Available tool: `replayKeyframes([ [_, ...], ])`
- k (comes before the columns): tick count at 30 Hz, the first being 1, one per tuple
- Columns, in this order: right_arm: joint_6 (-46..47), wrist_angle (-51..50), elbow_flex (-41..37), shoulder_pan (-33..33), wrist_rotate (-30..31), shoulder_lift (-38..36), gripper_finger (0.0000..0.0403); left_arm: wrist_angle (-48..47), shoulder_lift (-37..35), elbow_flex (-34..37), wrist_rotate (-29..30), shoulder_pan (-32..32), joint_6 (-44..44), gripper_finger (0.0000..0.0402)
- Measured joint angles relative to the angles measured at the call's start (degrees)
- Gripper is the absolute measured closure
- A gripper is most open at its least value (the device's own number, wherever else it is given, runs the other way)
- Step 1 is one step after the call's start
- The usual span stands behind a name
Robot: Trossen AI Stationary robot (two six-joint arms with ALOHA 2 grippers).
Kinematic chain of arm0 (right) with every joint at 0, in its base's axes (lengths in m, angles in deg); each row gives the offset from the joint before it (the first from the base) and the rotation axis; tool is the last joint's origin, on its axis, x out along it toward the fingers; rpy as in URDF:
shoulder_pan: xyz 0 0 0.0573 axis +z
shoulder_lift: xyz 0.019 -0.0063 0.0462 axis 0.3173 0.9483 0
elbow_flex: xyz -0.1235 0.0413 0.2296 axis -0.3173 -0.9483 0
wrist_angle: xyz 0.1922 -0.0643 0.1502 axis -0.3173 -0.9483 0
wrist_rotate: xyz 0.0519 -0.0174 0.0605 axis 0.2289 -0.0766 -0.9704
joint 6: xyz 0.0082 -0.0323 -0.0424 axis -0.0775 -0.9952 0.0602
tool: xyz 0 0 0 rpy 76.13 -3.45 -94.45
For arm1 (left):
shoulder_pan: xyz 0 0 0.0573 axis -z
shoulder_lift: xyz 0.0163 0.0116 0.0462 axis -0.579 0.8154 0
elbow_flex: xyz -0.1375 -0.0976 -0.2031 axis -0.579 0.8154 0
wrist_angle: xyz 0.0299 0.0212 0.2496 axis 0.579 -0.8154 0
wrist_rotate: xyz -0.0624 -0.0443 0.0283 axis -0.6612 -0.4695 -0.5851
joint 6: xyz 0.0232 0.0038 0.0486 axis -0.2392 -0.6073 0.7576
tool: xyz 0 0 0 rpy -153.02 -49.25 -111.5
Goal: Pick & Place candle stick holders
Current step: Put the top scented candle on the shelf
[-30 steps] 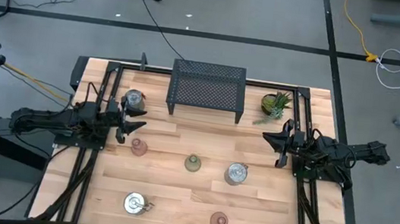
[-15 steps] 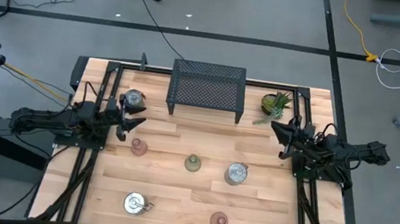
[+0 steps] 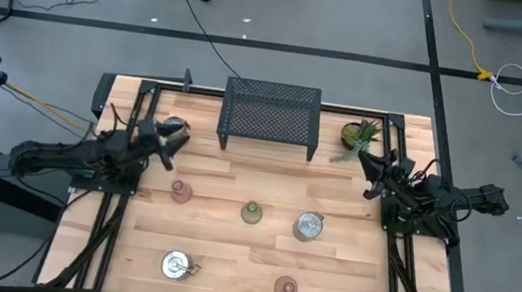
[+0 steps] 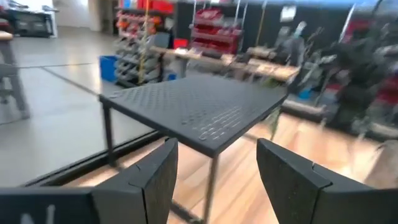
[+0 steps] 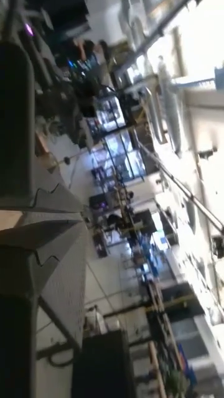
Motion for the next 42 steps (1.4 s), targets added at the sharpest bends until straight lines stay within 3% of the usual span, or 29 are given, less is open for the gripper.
replayKeyframes([
  [7, 2.8, -3.4, 0.0, 0.0, -2.7, 0.3, 0.0371, -22.8, 11.9, -16.5, 3.5, -4.4, -2.5, 0.0179],
  [12, 5.9, -7.2, 0.0, 0.0, -2.7, 0.5, 0.0371, -28.7, 22.8, -24.9, 3.6, -8.2, -6.2, 0.0167],
  [16, 6.4, -7.9, 0.0, 0.0, -4.5, 1.2, 0.0371, -33.6, 31.3, -29.8, 7.9, -13.1, -5.6, 0.0141],
  [18, 7.3, -7.9, 0.0, 0.0, -6.5, 1.6, 0.0371, -35.5, 35.0, -30.9, 8.9, -16.4, -6.1, 0.0127],
  [23, 7.6, -7.8, 0.0, 0.0, -9.1, 2.1, 0.0371, -37.8, 42.4, -31.9, 5.0, -24.4, -6.6, 0.0105],
  [30, 7.6, -7.9, 0.0, 0.0, -9.6, 2.2, 0.0371, -37.8, 49.9, -31.9, -5.2, -33.0, -7.4, 0.0099],
  [34, 7.6, -7.9, 0.0, 0.0, -9.6, 2.2, 0.0371, -38.2, 53.2, -31.9, -9.6, -36.5, -7.5, 0.0099],
  [42, 7.4, -7.9, 0.0, 0.0, -9.6, 2.2, 0.0371, -40.3, 56.2, -32.0, -10.8, -39.8, -7.3, 0.0099],
])
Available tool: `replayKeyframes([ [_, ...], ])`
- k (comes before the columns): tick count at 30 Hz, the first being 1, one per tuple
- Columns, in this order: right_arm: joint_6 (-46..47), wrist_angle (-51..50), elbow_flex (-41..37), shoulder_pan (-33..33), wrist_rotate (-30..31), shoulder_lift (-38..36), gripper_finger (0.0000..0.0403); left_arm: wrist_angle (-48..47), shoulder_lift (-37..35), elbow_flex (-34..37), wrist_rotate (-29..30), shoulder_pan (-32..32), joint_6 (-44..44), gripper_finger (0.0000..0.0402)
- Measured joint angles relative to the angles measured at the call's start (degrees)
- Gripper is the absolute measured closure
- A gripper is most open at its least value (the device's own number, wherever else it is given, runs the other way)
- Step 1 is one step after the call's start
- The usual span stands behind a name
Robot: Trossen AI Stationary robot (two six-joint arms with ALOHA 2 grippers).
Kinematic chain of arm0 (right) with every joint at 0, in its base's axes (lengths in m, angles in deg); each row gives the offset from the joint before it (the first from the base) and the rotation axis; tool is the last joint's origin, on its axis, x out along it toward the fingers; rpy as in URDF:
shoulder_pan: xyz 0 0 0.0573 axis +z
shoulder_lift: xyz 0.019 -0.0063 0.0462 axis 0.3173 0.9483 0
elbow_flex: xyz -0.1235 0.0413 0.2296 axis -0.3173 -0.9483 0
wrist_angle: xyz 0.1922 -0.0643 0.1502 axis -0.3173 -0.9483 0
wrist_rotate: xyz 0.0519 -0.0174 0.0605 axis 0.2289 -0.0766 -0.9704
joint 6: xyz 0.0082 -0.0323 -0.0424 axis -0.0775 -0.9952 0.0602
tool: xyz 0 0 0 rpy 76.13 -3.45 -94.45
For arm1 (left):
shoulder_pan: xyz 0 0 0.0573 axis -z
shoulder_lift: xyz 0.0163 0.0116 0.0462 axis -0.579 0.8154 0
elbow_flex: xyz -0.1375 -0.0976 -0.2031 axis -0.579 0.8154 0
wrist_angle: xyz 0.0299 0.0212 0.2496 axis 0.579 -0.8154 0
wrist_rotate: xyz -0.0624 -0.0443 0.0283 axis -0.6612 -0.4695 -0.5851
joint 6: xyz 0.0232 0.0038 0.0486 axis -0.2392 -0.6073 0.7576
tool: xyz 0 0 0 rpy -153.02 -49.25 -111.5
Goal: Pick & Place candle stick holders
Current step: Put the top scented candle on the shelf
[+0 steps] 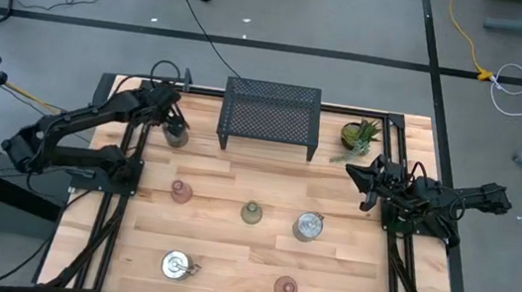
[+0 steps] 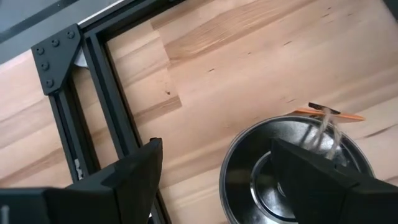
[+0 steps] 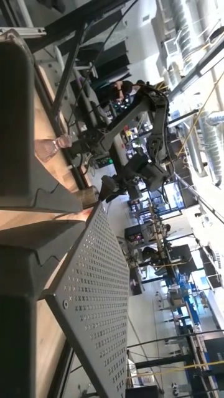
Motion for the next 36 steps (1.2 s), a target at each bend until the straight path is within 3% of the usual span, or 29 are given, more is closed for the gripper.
replayKeyframes([
  [9, 0.0, -0.9, 0.0, 0.0, 0.0, 0.0, 0.0371, -0.2, 0.0, 0.0, -1.1, -1.7, 0.6, 0.0119],
  [21, 0.0, -0.9, 0.0, 0.0, 0.0, 0.0, 0.0371, -1.0, -0.1, 0.0, -5.8, -3.4, 0.7, 0.0293],
  [27, 0.1, -0.8, 0.0, 0.0, 0.1, 0.0, 0.0371, -1.1, -0.1, 0.0, -5.7, -3.7, 1.0, 0.0335],
  [31, 0.1, -0.8, 0.0, 0.0, 0.1, 0.0, 0.0371, -1.1, -0.1, 0.0, -6.5, -4.4, 1.3, 0.0389],
  [36, 0.2, -0.8, 0.0, 0.0, 0.1, 0.0, 0.0371, -0.5, -0.1, 0.0, -7.6, -5.2, 1.6, 0.0397],
])
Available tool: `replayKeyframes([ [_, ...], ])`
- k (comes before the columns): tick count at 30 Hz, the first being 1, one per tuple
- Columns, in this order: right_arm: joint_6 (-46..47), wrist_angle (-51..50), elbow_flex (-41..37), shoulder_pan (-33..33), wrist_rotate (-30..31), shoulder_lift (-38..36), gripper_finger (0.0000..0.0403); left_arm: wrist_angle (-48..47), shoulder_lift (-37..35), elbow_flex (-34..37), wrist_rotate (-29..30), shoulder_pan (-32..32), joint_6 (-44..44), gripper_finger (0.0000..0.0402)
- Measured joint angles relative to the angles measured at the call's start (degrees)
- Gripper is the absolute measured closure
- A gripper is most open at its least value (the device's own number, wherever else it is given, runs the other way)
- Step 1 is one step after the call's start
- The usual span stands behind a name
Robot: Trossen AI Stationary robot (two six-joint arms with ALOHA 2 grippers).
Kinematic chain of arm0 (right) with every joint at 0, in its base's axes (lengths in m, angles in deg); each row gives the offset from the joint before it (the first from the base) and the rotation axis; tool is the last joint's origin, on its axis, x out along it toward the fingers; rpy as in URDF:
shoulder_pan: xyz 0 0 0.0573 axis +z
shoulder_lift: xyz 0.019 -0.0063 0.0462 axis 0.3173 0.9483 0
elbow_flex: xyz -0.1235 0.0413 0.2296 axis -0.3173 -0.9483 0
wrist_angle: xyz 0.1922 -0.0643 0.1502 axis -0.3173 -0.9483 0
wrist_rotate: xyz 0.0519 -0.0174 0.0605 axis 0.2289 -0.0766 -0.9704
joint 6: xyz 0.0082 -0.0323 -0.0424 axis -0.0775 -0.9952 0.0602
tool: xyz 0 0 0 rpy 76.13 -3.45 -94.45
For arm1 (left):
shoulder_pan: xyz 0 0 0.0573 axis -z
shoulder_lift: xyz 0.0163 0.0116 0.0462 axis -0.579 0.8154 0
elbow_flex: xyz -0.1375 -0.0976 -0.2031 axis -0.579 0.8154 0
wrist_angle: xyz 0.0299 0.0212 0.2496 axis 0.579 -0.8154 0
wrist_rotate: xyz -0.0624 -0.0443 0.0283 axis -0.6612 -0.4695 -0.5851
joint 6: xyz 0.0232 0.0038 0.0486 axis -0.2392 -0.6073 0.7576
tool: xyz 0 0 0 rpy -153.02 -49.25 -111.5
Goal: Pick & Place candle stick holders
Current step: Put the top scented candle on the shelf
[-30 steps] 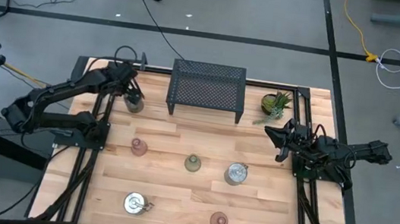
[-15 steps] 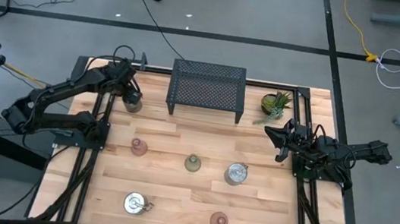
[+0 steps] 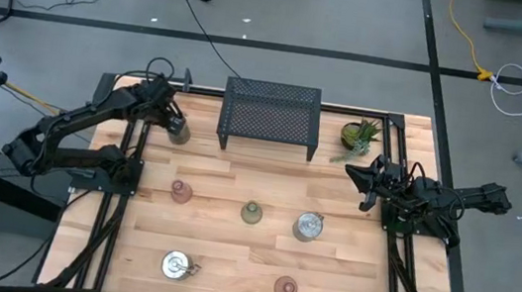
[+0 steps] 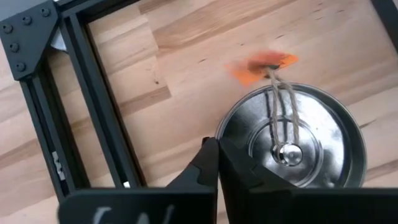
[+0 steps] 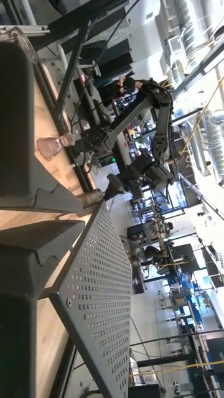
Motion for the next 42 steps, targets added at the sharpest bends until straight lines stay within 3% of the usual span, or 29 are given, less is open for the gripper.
replayKeyframes([
  [10, 0.0, 0.0, 0.0, 0.0, 0.0, 0.0, 0.0371, -1.1, 0.2, -1.3, -1.2, 0.0, 1.5, 0.0400],
  [18, 0.0, 0.0, 0.0, 0.0, 0.0, 0.0, 0.0371, -11.1, 0.2, -9.6, 0.2, 0.1, 2.5, 0.0401],
  [24, 0.0, 0.0, 0.0, 0.0, 0.0, 0.0, 0.0371, -13.3, 0.1, -14.9, -1.4, 1.2, 2.7, 0.0401],
  [42, 0.0, 0.0, 0.0, 0.0, 0.0, 0.0, 0.0371, -13.6, 0.1, -15.4, -3.4, 6.0, -0.1, 0.0401],
])
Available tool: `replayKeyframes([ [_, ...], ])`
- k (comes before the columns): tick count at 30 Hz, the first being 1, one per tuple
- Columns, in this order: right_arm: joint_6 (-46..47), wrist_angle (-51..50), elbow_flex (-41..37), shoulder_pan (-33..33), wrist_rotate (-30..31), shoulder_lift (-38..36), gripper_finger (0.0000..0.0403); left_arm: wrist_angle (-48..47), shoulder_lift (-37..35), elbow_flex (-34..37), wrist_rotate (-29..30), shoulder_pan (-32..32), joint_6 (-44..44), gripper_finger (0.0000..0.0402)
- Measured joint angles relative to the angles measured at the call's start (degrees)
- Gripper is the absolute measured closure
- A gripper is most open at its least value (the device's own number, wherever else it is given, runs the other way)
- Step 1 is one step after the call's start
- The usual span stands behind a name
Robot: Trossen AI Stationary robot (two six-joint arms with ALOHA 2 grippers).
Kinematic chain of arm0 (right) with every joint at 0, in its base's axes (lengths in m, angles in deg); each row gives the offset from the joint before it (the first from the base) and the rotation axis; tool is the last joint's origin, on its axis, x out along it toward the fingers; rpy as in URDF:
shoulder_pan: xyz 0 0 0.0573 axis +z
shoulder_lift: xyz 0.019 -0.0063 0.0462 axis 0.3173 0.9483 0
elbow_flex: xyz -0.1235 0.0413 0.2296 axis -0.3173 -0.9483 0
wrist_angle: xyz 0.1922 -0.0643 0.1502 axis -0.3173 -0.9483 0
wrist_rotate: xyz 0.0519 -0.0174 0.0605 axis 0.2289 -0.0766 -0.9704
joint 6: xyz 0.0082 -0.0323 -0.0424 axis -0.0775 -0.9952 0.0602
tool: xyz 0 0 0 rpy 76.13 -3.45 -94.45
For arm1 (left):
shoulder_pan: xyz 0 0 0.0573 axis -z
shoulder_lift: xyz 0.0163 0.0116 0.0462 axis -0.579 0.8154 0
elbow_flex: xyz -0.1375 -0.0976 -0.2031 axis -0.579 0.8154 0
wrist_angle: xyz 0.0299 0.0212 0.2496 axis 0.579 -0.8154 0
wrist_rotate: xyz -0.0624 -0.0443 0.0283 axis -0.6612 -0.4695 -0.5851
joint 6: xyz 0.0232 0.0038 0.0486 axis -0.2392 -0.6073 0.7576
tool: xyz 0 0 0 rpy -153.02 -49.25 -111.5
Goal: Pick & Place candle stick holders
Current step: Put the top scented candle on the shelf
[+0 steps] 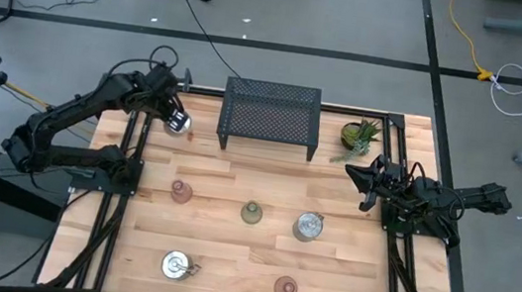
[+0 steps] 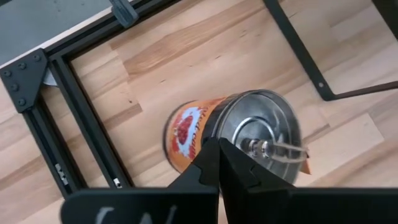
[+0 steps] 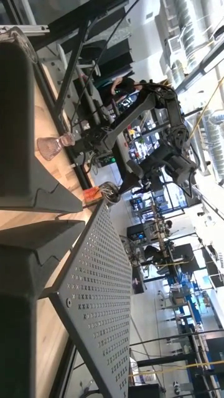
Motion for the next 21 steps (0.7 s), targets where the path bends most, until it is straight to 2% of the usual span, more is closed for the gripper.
replayKeyframes([
  [14, -0.1, 0.0, 0.0, 0.0, 0.0, 0.0, 0.0371, 1.5, 0.0, -0.7, -1.2, 0.3, -0.1, 0.0401],
  [21, -0.5, 0.0, 0.0, 0.0, 2.1, 0.0, 0.0371, -0.2, 0.0, -10.1, -2.5, 2.5, -0.2, 0.0401],
])
